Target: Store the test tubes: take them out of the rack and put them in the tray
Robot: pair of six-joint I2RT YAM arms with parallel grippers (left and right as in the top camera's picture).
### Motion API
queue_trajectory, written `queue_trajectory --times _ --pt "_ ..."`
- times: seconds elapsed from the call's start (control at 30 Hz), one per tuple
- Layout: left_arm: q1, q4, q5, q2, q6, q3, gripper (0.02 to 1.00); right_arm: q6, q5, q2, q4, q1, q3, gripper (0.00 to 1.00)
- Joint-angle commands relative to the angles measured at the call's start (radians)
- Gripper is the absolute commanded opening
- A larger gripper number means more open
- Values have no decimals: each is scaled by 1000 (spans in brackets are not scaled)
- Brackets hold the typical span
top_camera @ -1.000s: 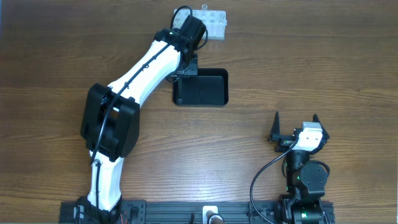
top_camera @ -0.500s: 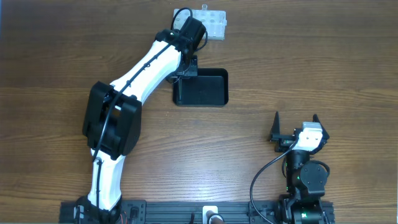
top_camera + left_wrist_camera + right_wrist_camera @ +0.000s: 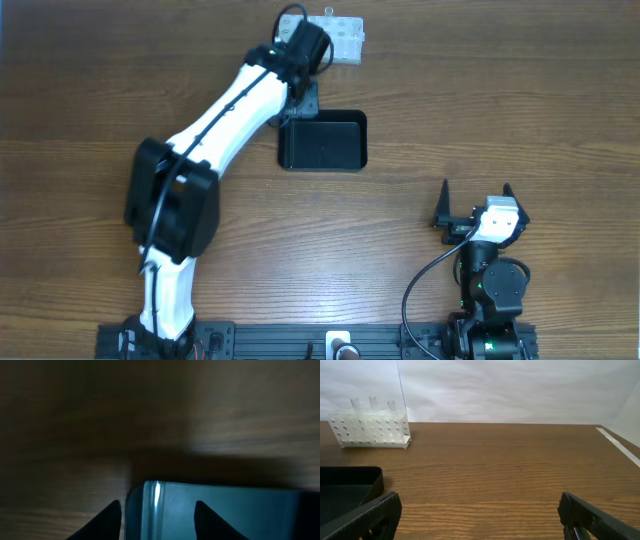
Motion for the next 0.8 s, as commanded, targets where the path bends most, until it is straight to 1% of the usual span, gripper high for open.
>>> queue_trajectory --times 0.03,0.07,0.1,0.13,0.17,0.23,0.33,0.53,0.7,0.8 --pt "-2 122 -117 -174 12 6 531 -4 -5 -7 -4 6 -6 991" --pt "-2 166 -140 -179 12 6 573 -4 -5 -7 -4 6 -6 993" --pt "-5 233 -184 -180 12 8 781 -4 -5 -7 -4 6 -6 991" --pt "-5 268 -204 -176 12 8 847 -4 -5 -7 -4 6 -6 991" --pt "-5 304 -224 -170 13 8 875 -4 -5 -7 -4 6 -6 991" --pt "-4 357 -243 -151 29 8 893 -4 -5 -7 -4 6 -6 993" --pt "-1 461 -243 -92 106 8 895 -4 -5 -7 -4 6 -6 991" --pt "-1 591 -240 1 171 19 895 -4 -5 -7 -4 6 -6 991" --pt "1 599 -237 81 200 87 886 -4 -5 -7 -4 6 -6 991" --pt "1 597 -216 145 249 166 877 -4 -5 -7 -4 6 -6 993"
